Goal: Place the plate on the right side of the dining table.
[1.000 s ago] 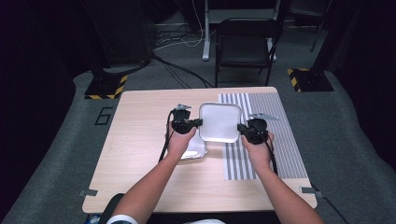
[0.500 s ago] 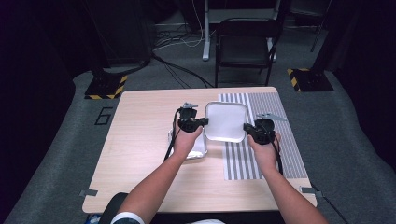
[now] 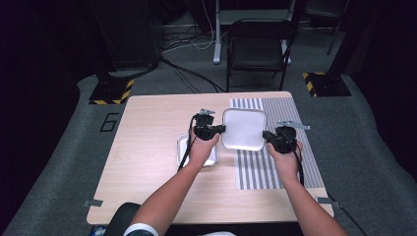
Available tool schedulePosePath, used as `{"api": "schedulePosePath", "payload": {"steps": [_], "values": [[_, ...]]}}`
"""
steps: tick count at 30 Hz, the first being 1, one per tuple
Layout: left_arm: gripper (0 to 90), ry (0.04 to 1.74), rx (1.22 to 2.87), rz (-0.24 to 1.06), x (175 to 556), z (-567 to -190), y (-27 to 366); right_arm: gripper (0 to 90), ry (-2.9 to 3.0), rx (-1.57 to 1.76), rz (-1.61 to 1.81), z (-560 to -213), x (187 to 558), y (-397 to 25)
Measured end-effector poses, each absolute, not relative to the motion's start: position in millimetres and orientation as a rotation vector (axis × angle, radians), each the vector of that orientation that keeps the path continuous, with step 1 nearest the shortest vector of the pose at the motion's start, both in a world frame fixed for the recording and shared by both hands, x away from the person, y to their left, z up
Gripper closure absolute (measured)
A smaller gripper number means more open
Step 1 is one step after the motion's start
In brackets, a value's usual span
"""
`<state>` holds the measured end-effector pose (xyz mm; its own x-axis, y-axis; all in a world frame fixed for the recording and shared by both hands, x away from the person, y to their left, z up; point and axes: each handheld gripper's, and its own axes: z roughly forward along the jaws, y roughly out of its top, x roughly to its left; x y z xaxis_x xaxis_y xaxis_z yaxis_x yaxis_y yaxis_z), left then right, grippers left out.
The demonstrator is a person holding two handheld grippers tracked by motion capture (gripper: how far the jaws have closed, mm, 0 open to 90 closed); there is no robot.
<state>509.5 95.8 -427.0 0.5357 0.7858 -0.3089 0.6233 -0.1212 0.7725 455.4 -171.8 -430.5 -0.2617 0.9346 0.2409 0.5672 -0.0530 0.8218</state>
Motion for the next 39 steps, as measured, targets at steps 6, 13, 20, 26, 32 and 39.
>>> {"api": "schedulePosePath", "payload": {"steps": [6, 13, 20, 26, 32, 39], "values": [[87.2, 1.160, 1.828, 0.212, 510, -426, 89, 87.7, 1.824, 1.580, 1.243, -430, 454, -179], [86.9, 1.155, 1.836, 0.211, 510, -427, 81, 87.9, 1.808, 1.584, 1.243, -434, 453, -186], [86.8, 1.151, 1.825, 0.190, 511, -428, 72, 88.0, 1.788, 1.575, 1.232, -432, 451, -194], [86.5, 1.148, 1.814, 0.177, 511, -428, 63, 88.0, 1.767, 1.587, 1.238, -430, 452, -204], [86.3, 1.142, 1.808, 0.173, 512, -429, 57, 88.0, 1.774, 1.575, 1.236, -430, 454, -212], [86.3, 1.146, 1.809, 0.173, 512, -429, 54, 88.1, 1.786, 1.579, 1.233, -430, 456, -216]]}}
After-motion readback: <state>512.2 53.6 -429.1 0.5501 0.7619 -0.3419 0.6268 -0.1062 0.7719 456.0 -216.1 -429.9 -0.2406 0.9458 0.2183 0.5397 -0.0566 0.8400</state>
